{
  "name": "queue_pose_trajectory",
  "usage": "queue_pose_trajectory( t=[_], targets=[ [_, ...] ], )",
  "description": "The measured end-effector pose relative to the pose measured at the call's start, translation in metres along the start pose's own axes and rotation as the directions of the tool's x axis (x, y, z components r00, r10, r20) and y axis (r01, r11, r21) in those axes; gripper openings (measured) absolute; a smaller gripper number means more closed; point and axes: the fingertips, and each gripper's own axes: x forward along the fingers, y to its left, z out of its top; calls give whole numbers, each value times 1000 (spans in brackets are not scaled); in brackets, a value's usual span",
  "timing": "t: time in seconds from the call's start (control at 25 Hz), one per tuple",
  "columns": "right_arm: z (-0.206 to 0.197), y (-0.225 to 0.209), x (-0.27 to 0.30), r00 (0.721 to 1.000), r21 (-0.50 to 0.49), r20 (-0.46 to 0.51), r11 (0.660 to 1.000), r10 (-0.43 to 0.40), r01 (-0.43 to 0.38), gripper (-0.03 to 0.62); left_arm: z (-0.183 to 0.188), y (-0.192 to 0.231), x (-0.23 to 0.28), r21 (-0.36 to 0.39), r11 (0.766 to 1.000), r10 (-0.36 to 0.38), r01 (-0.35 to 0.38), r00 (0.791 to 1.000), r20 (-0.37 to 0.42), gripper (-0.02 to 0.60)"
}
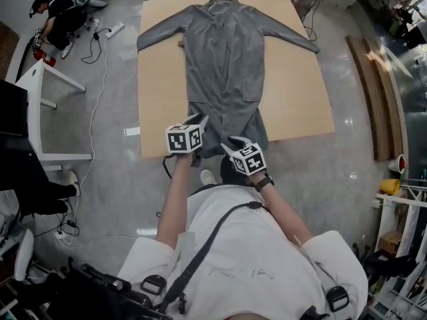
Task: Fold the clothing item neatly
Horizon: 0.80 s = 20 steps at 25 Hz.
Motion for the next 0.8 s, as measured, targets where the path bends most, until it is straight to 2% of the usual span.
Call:
queue_pose_trajectory(
  t=[0.12, 0.24, 0.44, 0.8],
  targets=[
    [27, -21, -14, 995, 43, 86, 998, -54, 51, 129, 19, 0, 13, 24, 1000, -11, 11, 1000, -1, 104],
    [49, -40, -24, 988, 60, 128, 995, -92, 84, 129, 45, -2, 36, 48, 998, -29, 30, 1000, -5, 104],
    [78, -65, -19, 985, 75, 141, 993, -101, 91, 129, 92, 6, 85, 98, 995, -35, 38, 999, -35, 104],
    [134, -125, -8, 976, 65, 180, 992, -120, 110, 129, 184, -11, 197, 191, 979, -60, 71, 996, -64, 104]
  ],
)
